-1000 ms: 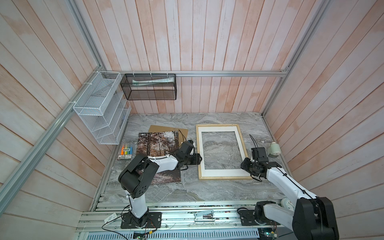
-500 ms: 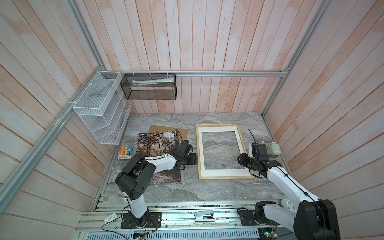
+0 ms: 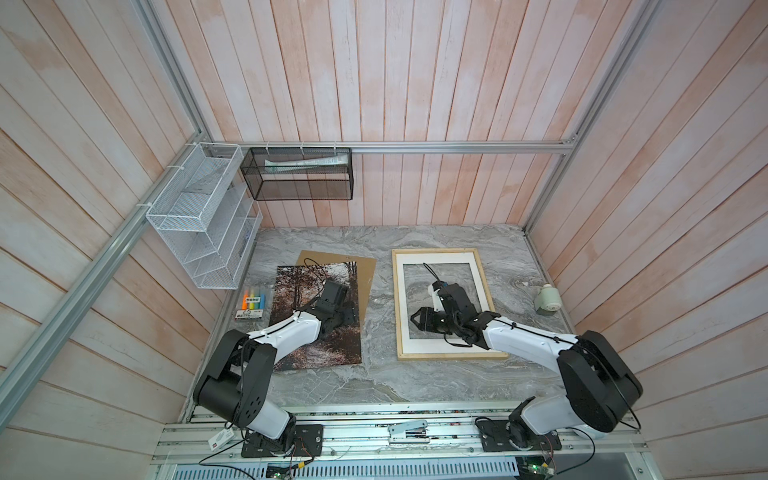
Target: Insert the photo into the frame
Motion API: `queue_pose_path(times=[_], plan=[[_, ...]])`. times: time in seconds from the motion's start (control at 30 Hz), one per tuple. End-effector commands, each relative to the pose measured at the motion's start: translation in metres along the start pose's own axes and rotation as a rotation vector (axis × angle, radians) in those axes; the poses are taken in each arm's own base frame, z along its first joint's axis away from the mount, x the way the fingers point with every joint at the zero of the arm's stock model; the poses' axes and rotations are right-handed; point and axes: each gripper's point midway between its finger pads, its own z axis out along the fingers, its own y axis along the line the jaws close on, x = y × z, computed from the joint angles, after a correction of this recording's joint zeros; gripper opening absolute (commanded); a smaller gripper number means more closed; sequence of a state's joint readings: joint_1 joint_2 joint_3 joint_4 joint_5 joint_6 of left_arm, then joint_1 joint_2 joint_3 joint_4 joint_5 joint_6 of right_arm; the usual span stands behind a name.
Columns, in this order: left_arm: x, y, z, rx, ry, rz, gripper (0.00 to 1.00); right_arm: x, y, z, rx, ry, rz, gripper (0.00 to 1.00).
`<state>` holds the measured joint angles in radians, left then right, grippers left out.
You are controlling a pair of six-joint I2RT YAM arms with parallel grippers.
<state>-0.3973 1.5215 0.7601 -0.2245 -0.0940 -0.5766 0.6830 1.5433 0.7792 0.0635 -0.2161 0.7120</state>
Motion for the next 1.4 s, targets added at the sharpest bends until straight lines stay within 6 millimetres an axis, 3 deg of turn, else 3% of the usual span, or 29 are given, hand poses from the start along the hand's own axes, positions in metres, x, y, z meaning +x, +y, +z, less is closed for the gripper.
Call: queue_pose_path(times=[0.0,0.2,0.43,0.67,0.87,1.37], plan=[[0.009,0.031,-0.004,-0.091,0.014,-0.047,0.76,0.009,0.049,0.021,-0.140,0.032,0.005,0.48],[0.019,0.050,-0.006,-0.120,0.048,-0.080,0.75,0.051,0.092,0.052,-0.274,0.170,0.009,0.49],[0.028,0.044,0.004,-0.093,0.113,-0.085,0.72,0.072,0.110,0.068,-0.338,0.254,0.022,0.49],[0.040,0.031,0.012,-0.036,0.158,-0.092,0.70,0.079,0.106,0.075,-0.326,0.288,0.044,0.49],[0.038,0.028,0.012,-0.028,0.155,-0.087,0.69,0.089,0.104,0.081,-0.341,0.326,0.084,0.48],[0.045,0.021,0.017,0.015,0.164,-0.101,0.69,0.097,0.120,0.094,-0.415,0.374,0.135,0.48]])
